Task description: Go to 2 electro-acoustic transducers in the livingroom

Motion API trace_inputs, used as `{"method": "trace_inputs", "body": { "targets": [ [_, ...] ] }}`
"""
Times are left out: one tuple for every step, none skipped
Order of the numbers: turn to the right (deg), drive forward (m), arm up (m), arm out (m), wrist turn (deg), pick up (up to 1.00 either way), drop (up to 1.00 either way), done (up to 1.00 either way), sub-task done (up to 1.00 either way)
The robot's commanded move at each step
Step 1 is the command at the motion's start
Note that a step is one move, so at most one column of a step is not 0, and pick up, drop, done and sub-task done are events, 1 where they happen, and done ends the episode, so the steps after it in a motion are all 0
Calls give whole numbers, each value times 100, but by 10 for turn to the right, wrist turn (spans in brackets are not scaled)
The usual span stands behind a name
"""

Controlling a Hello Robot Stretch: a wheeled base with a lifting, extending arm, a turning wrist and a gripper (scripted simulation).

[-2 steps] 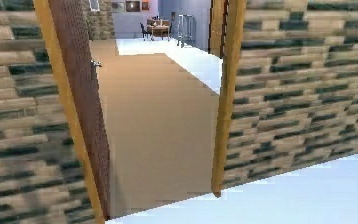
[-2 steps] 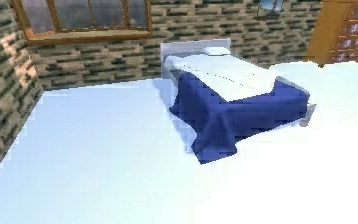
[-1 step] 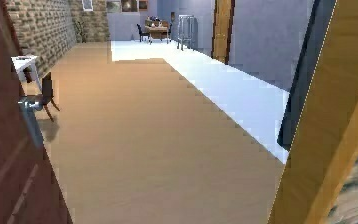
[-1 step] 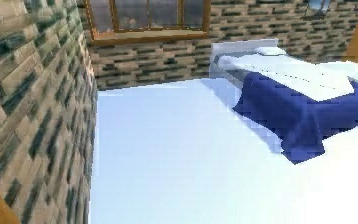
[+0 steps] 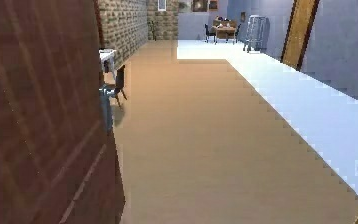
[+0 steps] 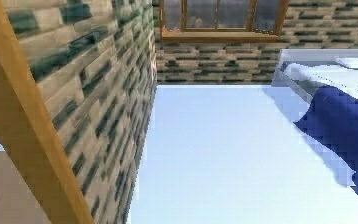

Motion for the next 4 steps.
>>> {"method": "trace_inputs", "body": {
  "targets": [
    [0,100,0,0,0,0,0,0,0],
    [-60,0,0,0,0,0,0,0,0],
    [-30,0,0,0,0,0,0,0,0],
    [0,35,0,0,0,0,0,0,0]
  ]
}}
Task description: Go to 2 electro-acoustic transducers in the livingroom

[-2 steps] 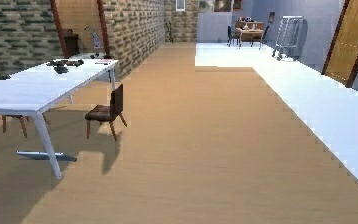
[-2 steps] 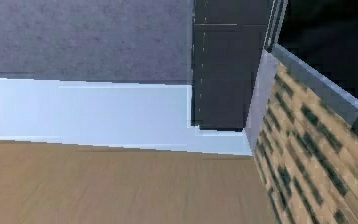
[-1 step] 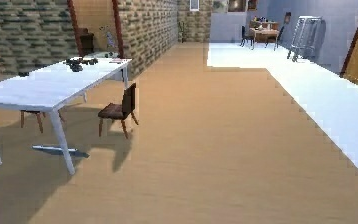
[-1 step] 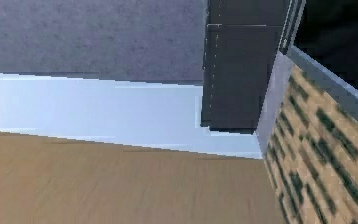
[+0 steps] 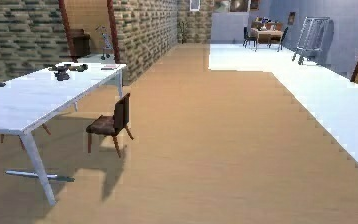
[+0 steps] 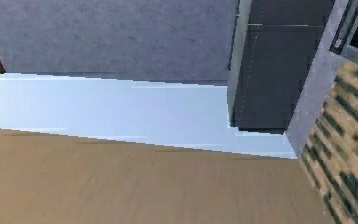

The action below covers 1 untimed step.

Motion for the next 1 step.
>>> {"method": "trace_inputs", "body": {
  "targets": [
    [-30,0,0,0,0,0,0,0,0]
  ]
}}
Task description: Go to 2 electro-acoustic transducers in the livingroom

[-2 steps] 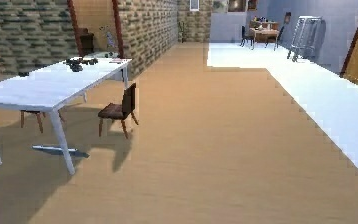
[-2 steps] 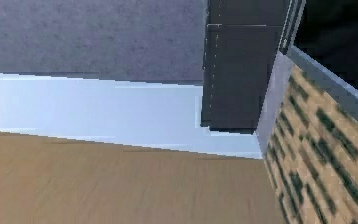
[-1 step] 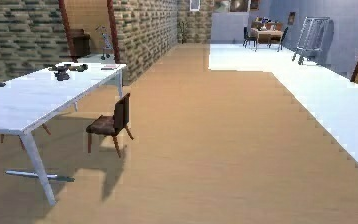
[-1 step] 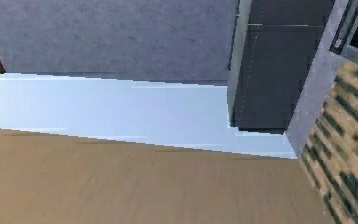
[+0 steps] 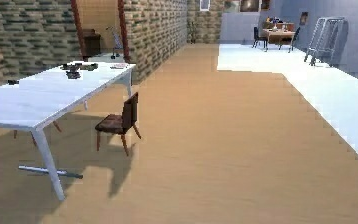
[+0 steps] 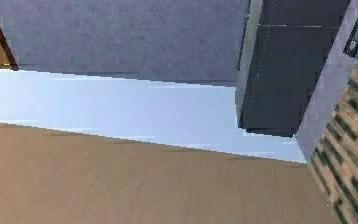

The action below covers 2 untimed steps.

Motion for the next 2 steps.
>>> {"method": "trace_inputs", "body": {
  "targets": [
    [450,0,0,0,0,0,0,0,0],
    [270,0,0,0,0,0,0,0,0]
  ]
}}
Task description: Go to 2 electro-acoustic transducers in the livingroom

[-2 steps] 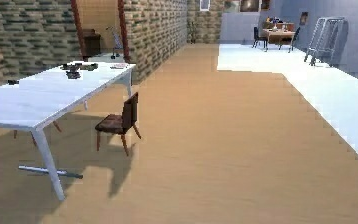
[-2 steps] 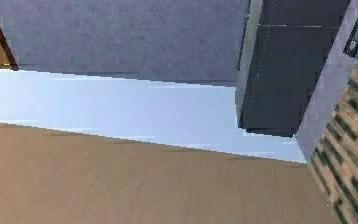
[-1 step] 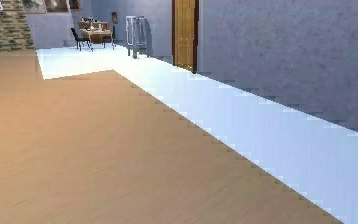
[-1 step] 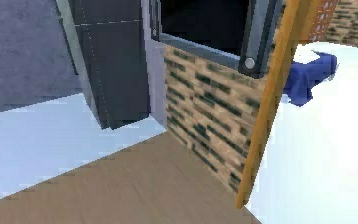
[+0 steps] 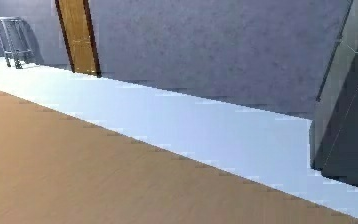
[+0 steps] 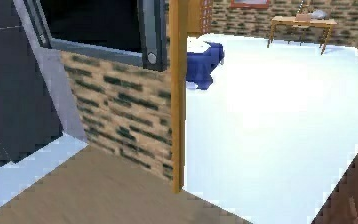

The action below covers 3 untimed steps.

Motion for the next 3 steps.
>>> {"method": "trace_inputs", "body": {
  "targets": [
    [0,15,0,0,0,0,0,0,0],
    [-450,0,0,0,0,0,0,0,0],
    [-240,0,0,0,0,0,0,0,0]
  ]
}}
